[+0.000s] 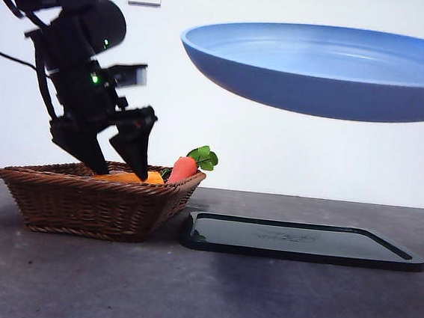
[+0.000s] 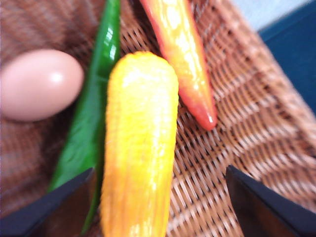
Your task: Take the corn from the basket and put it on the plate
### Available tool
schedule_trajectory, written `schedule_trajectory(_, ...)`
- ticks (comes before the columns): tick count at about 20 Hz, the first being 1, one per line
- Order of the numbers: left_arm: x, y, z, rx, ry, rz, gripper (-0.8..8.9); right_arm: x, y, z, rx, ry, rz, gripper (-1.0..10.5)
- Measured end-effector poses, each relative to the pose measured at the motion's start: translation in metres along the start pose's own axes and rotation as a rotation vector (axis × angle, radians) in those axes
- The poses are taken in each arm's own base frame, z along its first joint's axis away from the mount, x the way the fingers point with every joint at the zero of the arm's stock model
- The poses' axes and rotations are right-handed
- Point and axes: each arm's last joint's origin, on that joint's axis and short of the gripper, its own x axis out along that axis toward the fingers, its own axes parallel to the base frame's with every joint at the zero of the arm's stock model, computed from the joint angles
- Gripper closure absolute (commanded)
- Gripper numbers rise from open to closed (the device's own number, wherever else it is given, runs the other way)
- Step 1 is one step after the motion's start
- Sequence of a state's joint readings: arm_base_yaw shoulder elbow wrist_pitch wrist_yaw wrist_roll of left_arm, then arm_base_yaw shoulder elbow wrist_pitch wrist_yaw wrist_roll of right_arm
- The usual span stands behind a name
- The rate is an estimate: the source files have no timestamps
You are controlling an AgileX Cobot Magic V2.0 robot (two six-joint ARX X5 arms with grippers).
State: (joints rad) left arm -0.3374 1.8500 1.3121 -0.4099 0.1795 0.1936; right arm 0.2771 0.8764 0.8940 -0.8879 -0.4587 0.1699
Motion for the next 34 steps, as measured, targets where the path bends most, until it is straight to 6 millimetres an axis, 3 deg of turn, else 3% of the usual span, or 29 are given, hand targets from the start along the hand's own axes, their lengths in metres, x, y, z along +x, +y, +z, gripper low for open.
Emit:
schedule_trajectory(6, 0.017, 0.000, -0.004, 0.019, 0.023, -0.008, 4.00, 0.000, 0.000, -0.001, 0.017, 0.008, -0.005, 9.4)
schedule_trajectory(12, 0.023, 0.001, -0.007, 0.021, 0.044, 0.015, 5.70, 0.000, -0.001, -0.001, 0.018, 0.005, -0.028, 9.4)
schedule_trajectory(17, 0.023, 0.000, -0.007, 0.003, 0.051, 0.014, 5.72, 0.000, -0.001, -0.001, 0.019, 0.003, -0.029, 9.4)
schedule_trajectory(23, 0.021, 0.001, -0.007, -0.028, 0.047, 0.016, 6.50, 0.000, -0.002, 0.000, 0.021, -0.008, -0.054, 9.4)
schedule_trajectory(25, 0.010, 0.001, -0.003, -0.038, 0.023, 0.023, 6.50, 0.000, -0.002, 0.001, 0.018, -0.018, -0.053, 9.4)
schedule_trajectory(28, -0.025, -0.002, 0.010, -0.043, -0.062, 0.035, 6.50, 0.006, -0.004, 0.007, 0.016, -0.030, -0.068, 9.4)
schedule_trajectory(34, -0.118, -0.029, 0.026, -0.006, -0.279, -0.080, 6.50, 0.056, -0.024, 0.030, 0.085, 0.062, -0.023, 9.4)
